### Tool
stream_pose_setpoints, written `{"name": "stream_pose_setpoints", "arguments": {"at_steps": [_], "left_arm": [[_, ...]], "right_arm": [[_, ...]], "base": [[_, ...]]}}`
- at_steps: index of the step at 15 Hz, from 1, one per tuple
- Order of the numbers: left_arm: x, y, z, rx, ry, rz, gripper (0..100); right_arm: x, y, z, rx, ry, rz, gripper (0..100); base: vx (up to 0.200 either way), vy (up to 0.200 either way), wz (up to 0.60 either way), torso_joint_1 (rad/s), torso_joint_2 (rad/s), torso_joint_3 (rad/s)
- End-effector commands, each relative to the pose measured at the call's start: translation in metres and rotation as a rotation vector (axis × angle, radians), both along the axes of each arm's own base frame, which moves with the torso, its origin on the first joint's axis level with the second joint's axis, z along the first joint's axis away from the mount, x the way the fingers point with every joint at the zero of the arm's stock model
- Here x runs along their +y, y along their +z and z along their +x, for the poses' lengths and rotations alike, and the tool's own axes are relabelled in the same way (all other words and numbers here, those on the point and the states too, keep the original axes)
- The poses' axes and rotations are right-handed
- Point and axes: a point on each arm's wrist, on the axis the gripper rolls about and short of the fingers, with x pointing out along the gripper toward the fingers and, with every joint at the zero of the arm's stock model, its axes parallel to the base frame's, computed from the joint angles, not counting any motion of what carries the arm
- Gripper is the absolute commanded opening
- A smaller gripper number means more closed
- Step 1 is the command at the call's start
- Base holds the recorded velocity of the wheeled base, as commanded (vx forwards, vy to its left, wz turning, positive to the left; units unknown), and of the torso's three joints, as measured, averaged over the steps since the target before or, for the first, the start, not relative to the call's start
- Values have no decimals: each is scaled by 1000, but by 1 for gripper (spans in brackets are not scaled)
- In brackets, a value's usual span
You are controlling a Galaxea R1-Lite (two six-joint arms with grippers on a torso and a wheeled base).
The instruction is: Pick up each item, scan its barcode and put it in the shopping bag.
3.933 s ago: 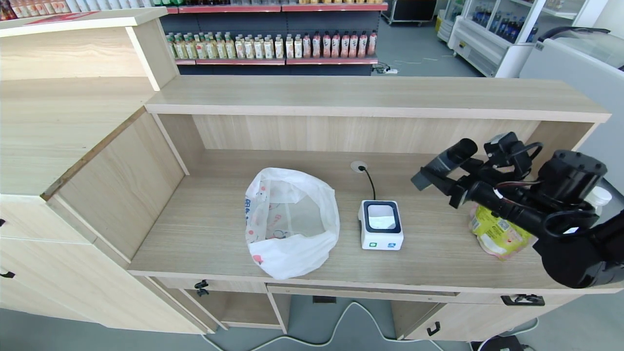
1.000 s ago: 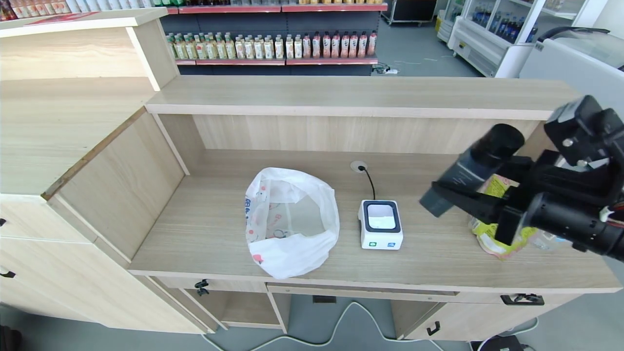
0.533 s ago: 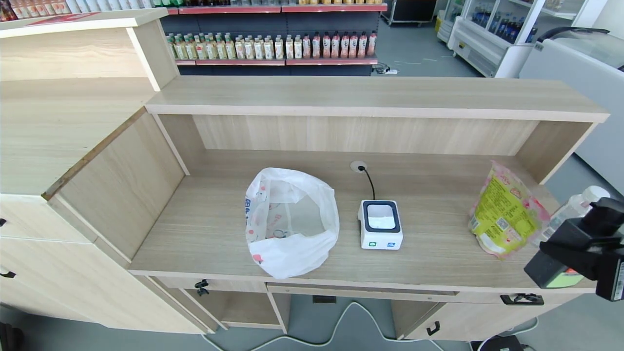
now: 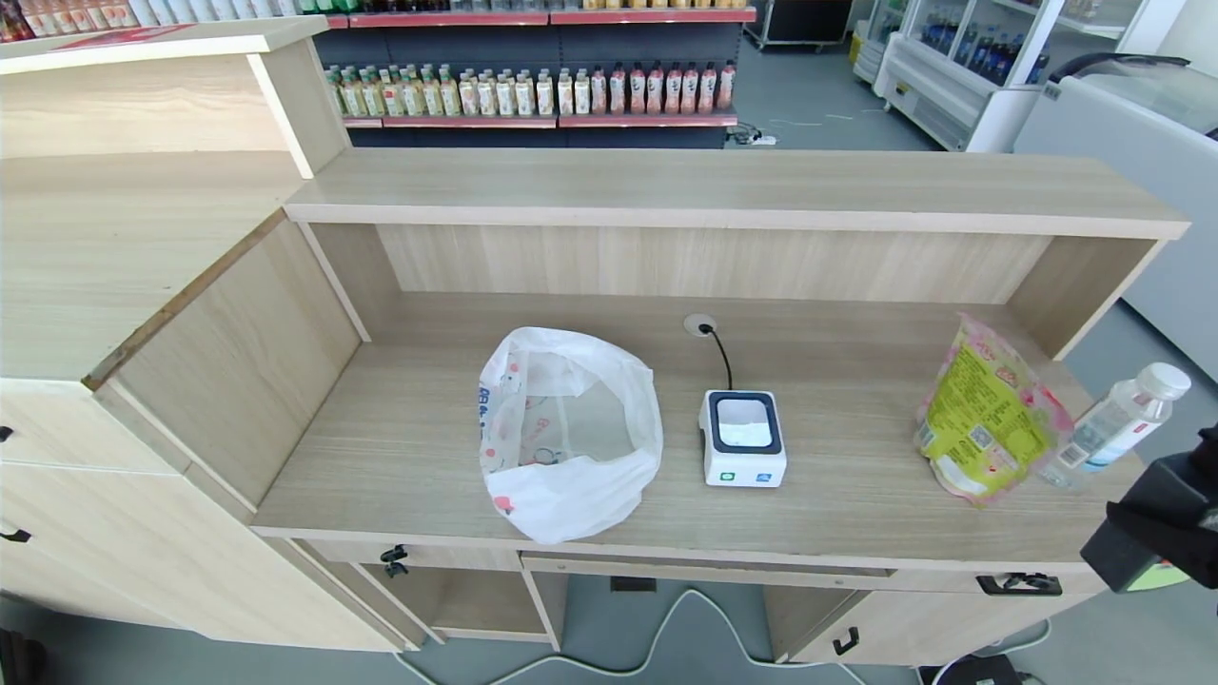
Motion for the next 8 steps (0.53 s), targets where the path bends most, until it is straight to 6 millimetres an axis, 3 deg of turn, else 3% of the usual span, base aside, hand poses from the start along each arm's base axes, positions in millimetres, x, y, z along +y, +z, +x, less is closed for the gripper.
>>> {"name": "stream_pose_setpoints", "arguments": {"at_steps": [1,8], "left_arm": [[0,0,0,0,0,0,100],[0,0,0,0,0,0,100]], "right_arm": [[-3,2,-4,-6,-5,-62,0],[-4,6,4,-6,5,-70,0]], "base": [[0,0,0,0,0,0],[0,0,600,2,1,3]]}}
